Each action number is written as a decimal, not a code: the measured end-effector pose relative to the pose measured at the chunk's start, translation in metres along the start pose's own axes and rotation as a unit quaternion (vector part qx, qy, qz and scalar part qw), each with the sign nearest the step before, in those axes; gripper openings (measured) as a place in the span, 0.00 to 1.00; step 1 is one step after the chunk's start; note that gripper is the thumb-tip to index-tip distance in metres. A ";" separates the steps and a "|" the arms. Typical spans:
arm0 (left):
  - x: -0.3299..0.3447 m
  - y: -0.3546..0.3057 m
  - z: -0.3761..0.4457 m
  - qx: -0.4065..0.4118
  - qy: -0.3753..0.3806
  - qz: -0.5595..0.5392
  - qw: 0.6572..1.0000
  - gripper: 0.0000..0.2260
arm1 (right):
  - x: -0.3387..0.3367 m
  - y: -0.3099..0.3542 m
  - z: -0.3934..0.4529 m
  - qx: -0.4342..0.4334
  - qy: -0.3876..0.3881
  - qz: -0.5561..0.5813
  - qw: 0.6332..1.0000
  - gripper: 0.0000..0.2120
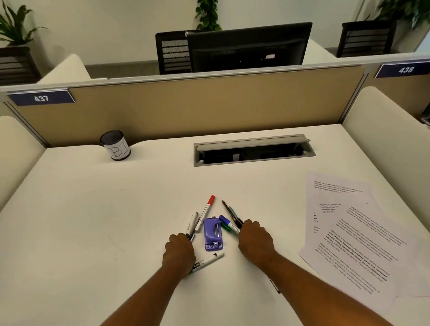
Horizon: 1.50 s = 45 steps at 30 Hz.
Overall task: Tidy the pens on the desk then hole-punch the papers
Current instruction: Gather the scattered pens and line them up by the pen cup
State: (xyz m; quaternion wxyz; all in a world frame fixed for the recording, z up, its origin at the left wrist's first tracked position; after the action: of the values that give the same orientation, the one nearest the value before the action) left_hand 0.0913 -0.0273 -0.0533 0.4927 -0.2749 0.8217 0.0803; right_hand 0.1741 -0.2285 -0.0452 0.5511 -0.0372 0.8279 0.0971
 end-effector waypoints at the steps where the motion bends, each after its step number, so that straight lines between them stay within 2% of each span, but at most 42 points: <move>1: 0.000 0.000 -0.001 0.002 -0.009 0.007 1.000 0.16 | 0.001 0.000 0.000 -0.002 0.000 -0.006 1.000 0.13; 6: -0.002 -0.002 -0.006 0.016 -0.051 0.032 0.998 0.14 | 0.005 -0.001 -0.001 -0.026 -0.012 -0.015 0.999 0.13; 12: 0.003 -0.008 -0.015 0.037 -0.073 0.086 0.993 0.15 | 0.009 -0.028 0.001 -0.033 0.006 0.129 0.991 0.13; 15: -0.002 -0.004 -0.020 -0.015 -0.074 0.020 0.997 0.13 | 0.012 -0.032 0.000 -0.022 0.000 0.144 0.989 0.14; 18: -0.005 -0.001 -0.019 -0.020 -0.047 -0.042 0.998 0.13 | 0.009 -0.029 0.008 0.002 0.014 0.175 0.984 0.19; 23: -0.008 0.011 -0.008 -0.020 -0.011 -0.082 0.996 0.14 | -0.002 -0.022 0.027 0.053 0.052 0.325 0.943 0.25; 28: -0.014 0.029 -0.004 -0.018 -0.033 -0.191 0.981 0.05 | -0.018 0.012 0.046 0.068 0.063 0.396 0.914 0.25; 32: -0.016 0.033 -0.011 -0.002 -0.087 -0.221 0.971 0.04 | -0.032 0.052 0.065 0.053 0.080 0.392 0.915 0.24; 36: -0.008 0.029 -0.021 0.021 -0.115 -0.241 0.963 0.05 | -0.035 0.088 0.082 0.045 0.097 0.365 0.925 0.29; 43: 0.014 0.035 -0.023 0.066 -0.050 -0.187 0.979 0.13 | -0.033 0.118 0.095 0.047 0.107 0.263 0.958 0.37; 45: 0.015 0.034 -0.020 0.090 -0.030 -0.158 0.983 0.21 | -0.033 0.122 0.097 0.042 0.099 0.243 0.964 0.35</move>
State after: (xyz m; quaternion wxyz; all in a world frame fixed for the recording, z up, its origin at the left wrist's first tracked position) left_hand 0.0526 -0.0124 -0.0614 0.5468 -0.3526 0.7566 -0.0646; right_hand 0.2544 -0.0908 -0.0369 0.4276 0.1788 0.8656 0.1895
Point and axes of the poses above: each hand's wrist, its own z-axis towards the middle knuckle, its own x-axis out of the palm, y = z × x, the point moved 5 cm from there along z, towards the middle knuckle, and after that the axes turned 4 degrees about y, right-handed, at the moved point
